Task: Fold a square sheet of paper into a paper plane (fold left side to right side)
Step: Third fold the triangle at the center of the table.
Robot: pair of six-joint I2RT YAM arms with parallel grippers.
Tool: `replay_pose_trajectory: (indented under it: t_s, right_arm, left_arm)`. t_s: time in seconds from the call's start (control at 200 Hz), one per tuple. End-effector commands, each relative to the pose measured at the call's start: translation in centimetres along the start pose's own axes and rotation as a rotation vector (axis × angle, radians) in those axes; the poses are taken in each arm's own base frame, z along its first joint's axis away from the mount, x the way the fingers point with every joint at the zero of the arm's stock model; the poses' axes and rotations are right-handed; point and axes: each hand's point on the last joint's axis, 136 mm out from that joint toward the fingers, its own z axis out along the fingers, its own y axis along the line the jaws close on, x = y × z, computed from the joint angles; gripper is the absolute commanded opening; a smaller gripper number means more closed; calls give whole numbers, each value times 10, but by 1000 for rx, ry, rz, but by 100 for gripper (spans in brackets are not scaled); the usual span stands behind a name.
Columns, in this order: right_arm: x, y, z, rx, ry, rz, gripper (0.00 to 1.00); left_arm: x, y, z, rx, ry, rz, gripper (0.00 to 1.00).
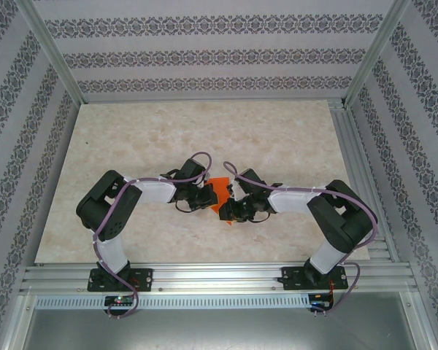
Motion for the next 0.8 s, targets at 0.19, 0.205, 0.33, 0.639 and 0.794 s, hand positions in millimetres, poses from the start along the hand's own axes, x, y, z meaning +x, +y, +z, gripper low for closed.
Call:
replay_pose_trajectory:
  t_s: [0.19, 0.205, 0.33, 0.639, 0.794]
  right_arm:
    - [25, -25, 5, 91, 68, 66, 26]
    - [26, -26, 5, 91, 68, 68, 26]
    - [37, -32, 3, 93, 77, 106, 23]
    - [65, -53, -7, 108, 74, 184, 18]
    - [61, -46, -19, 93, 49, 175, 18]
  left_arm:
    - [21, 58, 13, -209, 49, -45, 5]
    - [21, 58, 13, -210, 51, -45, 5]
    - [21, 58, 14, -212, 49, -44, 5]
    - [20, 59, 13, -216, 50, -40, 5]
    - [20, 57, 13, -212, 49, -39, 5]
